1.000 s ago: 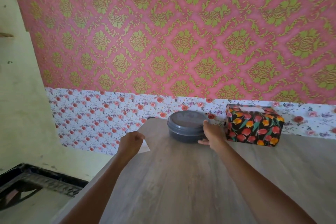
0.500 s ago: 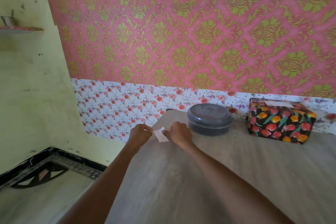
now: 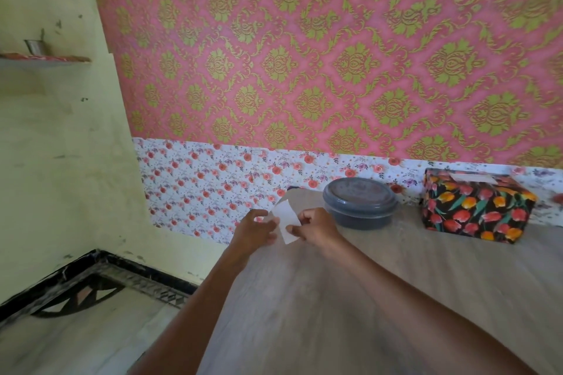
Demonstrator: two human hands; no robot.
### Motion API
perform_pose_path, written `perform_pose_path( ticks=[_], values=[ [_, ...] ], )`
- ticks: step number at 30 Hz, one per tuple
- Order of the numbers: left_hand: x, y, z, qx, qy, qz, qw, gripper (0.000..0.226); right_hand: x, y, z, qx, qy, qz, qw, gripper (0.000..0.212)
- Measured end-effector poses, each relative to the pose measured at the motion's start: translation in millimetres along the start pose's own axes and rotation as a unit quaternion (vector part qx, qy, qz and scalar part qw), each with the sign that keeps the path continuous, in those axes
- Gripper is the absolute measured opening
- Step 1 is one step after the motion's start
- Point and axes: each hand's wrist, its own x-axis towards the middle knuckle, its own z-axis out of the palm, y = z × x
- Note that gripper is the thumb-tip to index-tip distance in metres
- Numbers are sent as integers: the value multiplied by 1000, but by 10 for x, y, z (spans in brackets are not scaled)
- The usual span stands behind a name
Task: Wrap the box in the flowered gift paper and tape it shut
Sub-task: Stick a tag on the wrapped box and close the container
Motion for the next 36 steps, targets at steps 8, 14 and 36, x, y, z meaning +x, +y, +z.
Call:
perform_pose_path(
  ticks=[8,14,36],
  values=[
    [-851,393,537,-75,-115,46,990,8,-1165,-25,-934,129,13,-28,991,19],
    [-1433,566,1151,-90,-245,36,965,12,-1769,278,-1654,131,63,-29,989,18],
    [-354,1784,3094,-148,-300,31,942,19,-795,265,-3735,131,141,41,980,12]
  ],
)
